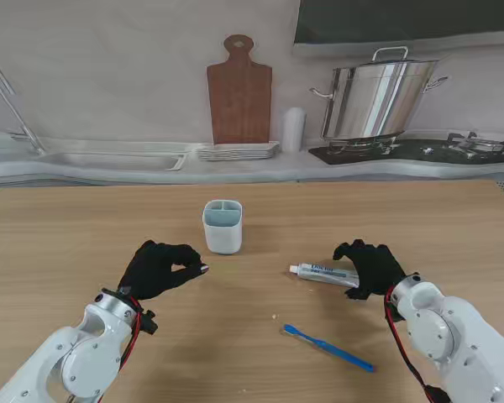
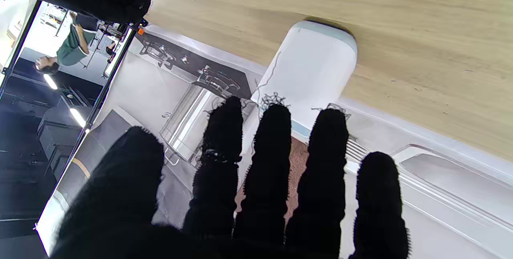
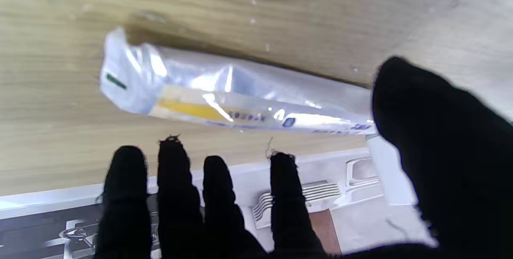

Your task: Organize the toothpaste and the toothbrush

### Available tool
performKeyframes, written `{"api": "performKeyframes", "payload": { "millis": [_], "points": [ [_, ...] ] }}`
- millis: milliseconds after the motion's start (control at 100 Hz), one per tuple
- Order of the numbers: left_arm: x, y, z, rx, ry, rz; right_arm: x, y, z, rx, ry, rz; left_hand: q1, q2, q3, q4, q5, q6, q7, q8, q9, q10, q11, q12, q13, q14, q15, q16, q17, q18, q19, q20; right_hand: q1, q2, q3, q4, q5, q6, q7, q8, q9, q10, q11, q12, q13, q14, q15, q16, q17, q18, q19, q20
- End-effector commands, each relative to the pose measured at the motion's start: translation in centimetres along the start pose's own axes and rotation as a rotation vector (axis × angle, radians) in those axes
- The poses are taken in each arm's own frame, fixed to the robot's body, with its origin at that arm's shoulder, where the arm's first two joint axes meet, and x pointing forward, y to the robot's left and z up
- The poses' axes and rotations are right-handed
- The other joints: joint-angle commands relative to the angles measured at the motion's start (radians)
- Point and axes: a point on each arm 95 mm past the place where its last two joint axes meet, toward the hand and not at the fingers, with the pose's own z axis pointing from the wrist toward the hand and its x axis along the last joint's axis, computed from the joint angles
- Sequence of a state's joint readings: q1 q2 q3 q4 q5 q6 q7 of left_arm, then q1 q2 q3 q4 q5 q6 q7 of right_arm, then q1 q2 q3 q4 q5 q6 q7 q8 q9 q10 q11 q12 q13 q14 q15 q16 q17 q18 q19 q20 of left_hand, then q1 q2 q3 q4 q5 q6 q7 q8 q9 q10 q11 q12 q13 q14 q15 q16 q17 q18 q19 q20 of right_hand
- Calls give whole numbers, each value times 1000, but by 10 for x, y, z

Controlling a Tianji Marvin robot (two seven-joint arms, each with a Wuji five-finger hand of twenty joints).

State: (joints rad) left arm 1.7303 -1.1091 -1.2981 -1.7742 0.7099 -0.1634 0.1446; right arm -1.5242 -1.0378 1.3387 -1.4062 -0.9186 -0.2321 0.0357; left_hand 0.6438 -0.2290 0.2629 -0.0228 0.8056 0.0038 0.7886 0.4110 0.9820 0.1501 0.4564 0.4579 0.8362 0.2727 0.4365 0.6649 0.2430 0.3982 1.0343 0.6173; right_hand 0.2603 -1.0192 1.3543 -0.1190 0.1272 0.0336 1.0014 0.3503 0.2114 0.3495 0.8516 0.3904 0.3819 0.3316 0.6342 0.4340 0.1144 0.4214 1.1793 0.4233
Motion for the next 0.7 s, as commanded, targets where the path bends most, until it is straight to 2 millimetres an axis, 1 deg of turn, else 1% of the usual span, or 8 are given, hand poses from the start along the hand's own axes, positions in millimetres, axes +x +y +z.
{"api": "performKeyframes", "payload": {
  "millis": [0, 270, 370, 400, 470, 520, 590, 690],
  "points": [
    [4, 0, 0, -9, 8, -6, 2, -7, 0, 32, 4, 0, -6, 10, 2, 34, -20, -18, 1, -9, 24, -10, 2, -16, 11, -16, 9, 10, -7, 23, 0, 15, -35, 16, -7, -2, -19, 13, 9, -8, -24, 14, 8, -13, -8, 18, 7, -15, -7, 3, 2, -11],
    [6, 0, -2, -8, 15, -7, -1, -14, 0, 55, -1, -31, -6, 10, 1, 34, -21, -20, 0, -8, 24, -10, 2, -16, 12, -16, 10, 10, -7, 23, -1, 15, -32, 6, -5, -2, -13, 13, 10, -11, -25, 17, 14, -11, -12, 17, 11, -15, -9, 1, 4, -15],
    [7, -1, -3, 0, 14, 0, -3, -15, 1, 63, 1, -51, -5, 10, 1, 34, -20, -20, 1, -8, 25, -11, 2, -16, 13, -17, 10, 10, -8, 23, -1, 15, -36, 4, -3, -5, -41, 24, -6, -20, -61, 23, 13, -13, -50, 14, 9, -16, -33, -11, -1, -19],
    [7, -1, -3, 1, 13, 1, -3, -15, 1, 68, 1, -56, -5, 10, 1, 34, -19, -20, 1, -8, 26, -10, 3, -16, 12, -17, 10, 10, -7, 23, 0, 16, -36, 2, -3, -6, -43, 29, -24, -31, -64, 24, 1, -20, -64, 13, 11, -16, -42, -16, 0, -20],
    [7, -1, -3, 2, 10, 2, -2, -18, 3, 75, -2, -64, -6, 11, 1, 35, -19, -18, 1, -8, 26, -10, 2, -16, 14, -16, 11, 11, -7, 23, 0, 16, -45, -7, -3, -10, -44, 49, -98, -71, -60, 27, -60, -48, -105, 15, 16, -17, -71, -19, -2, -23],
    [7, -1, -3, 0, 9, 2, -1, -19, 3, 88, -4, -76, -5, 10, 1, 35, -20, -18, 1, -8, 26, -9, 3, -16, 14, -16, 11, 11, -7, 23, 0, 16, -54, 0, -13, -12, -43, 53, -175, -112, -56, 29, -125, -72, -140, 15, 19, -19, -97, -26, -8, -26],
    [7, -1, -3, -1, 10, 1, 0, -21, 3, 114, -9, -103, -6, 10, 1, 35, -19, -19, 1, -8, 26, -12, 3, -16, 13, -16, 11, 11, -7, 24, 0, 16, -67, 15, -29, -12, -45, 57, -247, -153, -55, 39, -184, -92, -179, 17, 25, -17, -126, -34, -13, -26],
    [7, -1, -4, -1, 14, 2, 3, -25, 4, 131, -13, -122, -7, 11, 0, 35, -20, -19, 1, -8, 27, -12, 3, -15, 15, -18, 11, 11, -7, 24, 0, 16, -76, 11, -37, -15, -51, 66, -292, -167, -54, 58, -217, -102, -213, 25, 33, -13, -156, -34, -20, -26]
  ]
}}
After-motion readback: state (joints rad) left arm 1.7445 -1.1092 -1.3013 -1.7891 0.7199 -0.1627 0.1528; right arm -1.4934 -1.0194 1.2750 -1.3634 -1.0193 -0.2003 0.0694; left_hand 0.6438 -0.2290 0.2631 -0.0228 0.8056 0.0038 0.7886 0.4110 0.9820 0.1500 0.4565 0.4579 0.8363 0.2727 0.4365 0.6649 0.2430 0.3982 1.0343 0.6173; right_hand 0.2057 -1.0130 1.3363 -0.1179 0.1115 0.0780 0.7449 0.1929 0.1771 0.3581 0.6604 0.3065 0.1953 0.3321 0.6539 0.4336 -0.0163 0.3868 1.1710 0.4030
